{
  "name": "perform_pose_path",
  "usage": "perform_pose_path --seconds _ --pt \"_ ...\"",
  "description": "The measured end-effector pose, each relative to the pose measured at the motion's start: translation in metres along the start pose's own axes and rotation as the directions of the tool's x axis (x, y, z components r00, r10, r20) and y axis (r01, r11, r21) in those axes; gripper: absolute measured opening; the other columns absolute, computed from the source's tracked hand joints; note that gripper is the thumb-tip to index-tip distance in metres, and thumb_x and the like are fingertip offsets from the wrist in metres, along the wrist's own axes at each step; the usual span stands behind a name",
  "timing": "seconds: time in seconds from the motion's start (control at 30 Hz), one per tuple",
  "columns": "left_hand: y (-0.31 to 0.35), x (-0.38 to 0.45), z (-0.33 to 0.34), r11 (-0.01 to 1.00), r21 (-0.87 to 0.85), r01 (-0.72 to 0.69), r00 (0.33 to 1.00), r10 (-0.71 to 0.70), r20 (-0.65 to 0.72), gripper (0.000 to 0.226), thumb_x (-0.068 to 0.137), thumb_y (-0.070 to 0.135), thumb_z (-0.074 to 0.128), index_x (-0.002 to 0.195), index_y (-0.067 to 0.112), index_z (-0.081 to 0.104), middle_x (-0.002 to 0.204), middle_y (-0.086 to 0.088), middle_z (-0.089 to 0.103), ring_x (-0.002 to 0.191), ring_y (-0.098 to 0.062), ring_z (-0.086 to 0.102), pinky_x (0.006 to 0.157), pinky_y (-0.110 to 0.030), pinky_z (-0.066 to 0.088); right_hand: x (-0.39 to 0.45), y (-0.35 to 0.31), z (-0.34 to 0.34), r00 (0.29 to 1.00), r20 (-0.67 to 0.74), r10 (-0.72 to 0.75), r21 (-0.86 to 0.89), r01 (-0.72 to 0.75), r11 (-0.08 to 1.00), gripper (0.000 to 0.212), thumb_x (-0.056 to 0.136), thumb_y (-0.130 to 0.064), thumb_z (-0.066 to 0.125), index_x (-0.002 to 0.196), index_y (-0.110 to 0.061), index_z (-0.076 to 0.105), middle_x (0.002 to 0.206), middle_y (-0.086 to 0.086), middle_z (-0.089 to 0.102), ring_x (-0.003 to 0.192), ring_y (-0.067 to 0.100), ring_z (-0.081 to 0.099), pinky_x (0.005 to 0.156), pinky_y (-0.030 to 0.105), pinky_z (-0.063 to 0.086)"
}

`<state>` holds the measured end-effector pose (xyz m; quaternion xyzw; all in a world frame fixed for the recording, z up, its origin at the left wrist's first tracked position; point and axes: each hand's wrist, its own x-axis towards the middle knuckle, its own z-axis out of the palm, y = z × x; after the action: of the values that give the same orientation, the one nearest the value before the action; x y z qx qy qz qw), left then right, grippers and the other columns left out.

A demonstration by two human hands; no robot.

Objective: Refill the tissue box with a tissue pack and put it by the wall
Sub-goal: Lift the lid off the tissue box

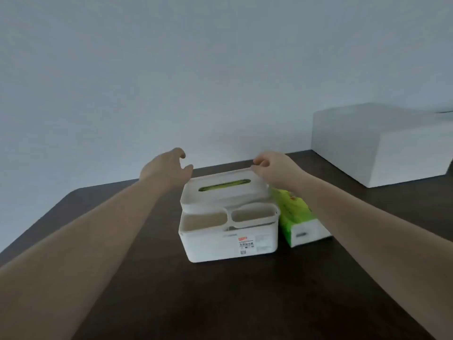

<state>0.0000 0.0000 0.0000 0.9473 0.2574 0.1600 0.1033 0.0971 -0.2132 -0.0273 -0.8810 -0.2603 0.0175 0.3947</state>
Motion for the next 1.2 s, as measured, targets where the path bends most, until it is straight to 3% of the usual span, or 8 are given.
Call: perform_pose_path --seconds 0.1,0.23,0.3,0.4,0.5,0.8,1.0,1.2 --pt "-0.008 -0.03 -0.002 0.993 -0.071 0.091 0.991 -0.083 0.107 0.031 0.082 0.034 0.057 0.108 0.017 0.053 0.092 -0.001 0.062 0.088 -0.025 0.059 0.075 -0.032 0.045 -0.03 0.001 -0.002 0.993 0.008 0.115 -0.008 -0.115 0.993 0.046 0.093 -0.029 0.053 0.134 -0.008 0.048 0.133 0.011 0.054 0.116 0.028 0.054 0.093 0.035 0.047" --pt "-0.007 -0.058 -0.004 0.98 -0.102 0.171 0.952 -0.138 0.273 0.029 0.081 0.033 0.057 0.065 0.011 0.048 0.05 -0.004 0.053 0.049 -0.023 0.049 0.051 -0.023 0.038 -0.058 -0.01 -0.005 0.957 0.143 0.253 -0.067 -0.246 0.967 0.042 0.092 -0.037 0.053 0.118 -0.005 0.056 0.102 0.012 0.066 0.084 0.027 0.067 0.071 0.039 0.06" --pt "-0.008 -0.064 -0.004 0.97 -0.138 0.199 0.94 -0.15 0.305 0.044 0.084 0.047 0.058 0.064 0.007 0.054 0.052 -0.008 0.06 0.048 -0.023 0.055 0.057 -0.027 0.049 -0.065 -0.015 -0.007 0.95 0.158 0.268 -0.097 -0.255 0.962 0.042 0.088 -0.042 0.059 0.108 -0.006 0.06 0.092 0.011 0.068 0.077 0.025 0.069 0.056 0.031 0.057" --pt "-0.011 -0.073 -0.004 0.964 -0.149 0.22 0.92 -0.155 0.361 0.048 0.079 0.052 0.063 0.073 0.004 0.06 0.063 -0.011 0.067 0.059 -0.025 0.065 0.076 -0.034 0.06 -0.071 -0.018 -0.009 0.937 0.192 0.291 -0.181 -0.258 0.949 0.04 0.078 -0.038 0.069 0.101 -0.006 0.065 0.085 0.009 0.068 0.072 0.023 0.067 0.068 0.034 0.061" --pt "-0.012 -0.078 -0.001 0.959 -0.143 0.245 0.89 -0.164 0.425 0.025 0.082 0.028 0.063 0.086 0.004 0.061 0.068 -0.011 0.065 0.056 -0.021 0.063 0.06 -0.027 0.058 -0.072 -0.017 -0.005 0.941 0.151 0.302 -0.261 -0.257 0.931 0.026 0.078 -0.022 0.066 0.097 -0.005 0.068 0.087 0.014 0.073 0.076 0.027 0.073 0.078 0.038 0.062" --pt "-0.007 -0.075 -0.009 0.985 -0.047 0.166 0.946 -0.145 0.29 0.02 0.074 0.01 0.048 0.054 0.009 0.047 0.05 -0.006 0.046 0.044 -0.022 0.039 0.054 -0.026 0.033 -0.067 -0.028 -0.006 0.99 0.013 0.141 -0.458 -0.12 0.881 0.024 0.082 -0.005 0.051 0.059 -0.009 0.045 0.058 0.003 0.046 0.05 0.018 0.041 0.045 0.026 0.031" --pt "-0.021 -0.064 -0.02 0.969 -0.19 0.155 0.981 -0.128 0.149 0.015 0.077 0.013 0.051 0.063 0.008 0.05 0.062 -0.009 0.054 0.056 -0.026 0.047 0.058 -0.028 0.039 -0.059 -0.036 -0.008 0.996 -0.055 0.069 -0.25 -0.081 0.965 0.021 0.08 -0.005 0.055 0.094 0.0 0.069 0.083 0.012 0.067 0.072 0.027 0.058 0.052 0.027 0.041" --pt "-0.053 -0.067 -0.028 0.957 -0.218 0.191 0.98 -0.197 -0.007 0.019 0.083 0.021 0.049 0.072 0.007 0.057 0.071 -0.011 0.061 0.064 -0.029 0.053 0.06 -0.028 0.041 -0.054 -0.06 0.013 0.991 -0.117 -0.071 -0.164 0.051 0.985 0.022 0.083 -0.009 0.057 0.091 0.005 0.072 0.095 0.02 0.073 0.089 0.034 0.066 0.073 0.035 0.05"
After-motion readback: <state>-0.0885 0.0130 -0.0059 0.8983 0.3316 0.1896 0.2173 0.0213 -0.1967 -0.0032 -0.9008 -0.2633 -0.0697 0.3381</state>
